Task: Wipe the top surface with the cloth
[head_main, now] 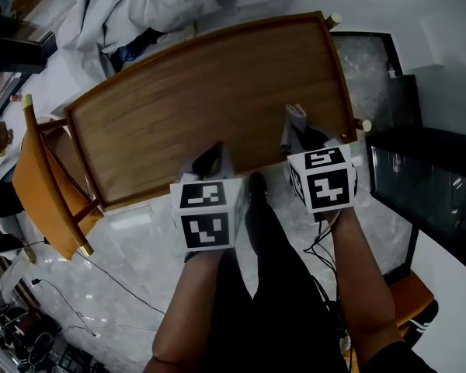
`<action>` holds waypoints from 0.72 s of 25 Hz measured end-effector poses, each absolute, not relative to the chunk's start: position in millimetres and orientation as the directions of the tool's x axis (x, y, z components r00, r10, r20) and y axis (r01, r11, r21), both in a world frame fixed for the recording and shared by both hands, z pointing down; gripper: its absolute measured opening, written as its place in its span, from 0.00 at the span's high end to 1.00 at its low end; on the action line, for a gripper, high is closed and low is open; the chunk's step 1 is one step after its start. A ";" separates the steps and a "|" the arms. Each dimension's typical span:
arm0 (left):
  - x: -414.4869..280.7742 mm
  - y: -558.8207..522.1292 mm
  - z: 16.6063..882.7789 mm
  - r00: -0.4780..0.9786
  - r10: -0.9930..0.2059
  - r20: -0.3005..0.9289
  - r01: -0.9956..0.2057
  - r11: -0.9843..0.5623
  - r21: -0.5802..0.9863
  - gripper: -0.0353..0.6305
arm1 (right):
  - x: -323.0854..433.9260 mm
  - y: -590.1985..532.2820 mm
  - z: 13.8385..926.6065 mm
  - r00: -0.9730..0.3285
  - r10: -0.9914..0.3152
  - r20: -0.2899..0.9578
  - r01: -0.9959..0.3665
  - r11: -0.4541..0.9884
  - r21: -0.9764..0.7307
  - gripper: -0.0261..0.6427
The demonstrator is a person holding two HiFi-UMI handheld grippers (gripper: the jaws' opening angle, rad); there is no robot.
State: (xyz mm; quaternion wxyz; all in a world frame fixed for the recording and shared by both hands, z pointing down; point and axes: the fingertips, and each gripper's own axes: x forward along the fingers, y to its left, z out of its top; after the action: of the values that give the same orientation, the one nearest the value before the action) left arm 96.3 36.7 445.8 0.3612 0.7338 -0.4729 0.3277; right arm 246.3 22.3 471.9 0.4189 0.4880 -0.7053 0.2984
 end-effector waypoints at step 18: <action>119.7 35.3 439.8 0.325 -0.485 0.812 -0.920 -0.360 0.153 0.93 | 342.1 21.3 464.0 0.026 -0.456 0.890 -0.949 0.269 0.166 0.91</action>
State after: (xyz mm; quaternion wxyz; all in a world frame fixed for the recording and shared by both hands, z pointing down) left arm 119.7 35.3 439.8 0.3168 0.7497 -0.4688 0.3433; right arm 342.1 21.3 464.0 0.4663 0.5438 -0.6457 0.2643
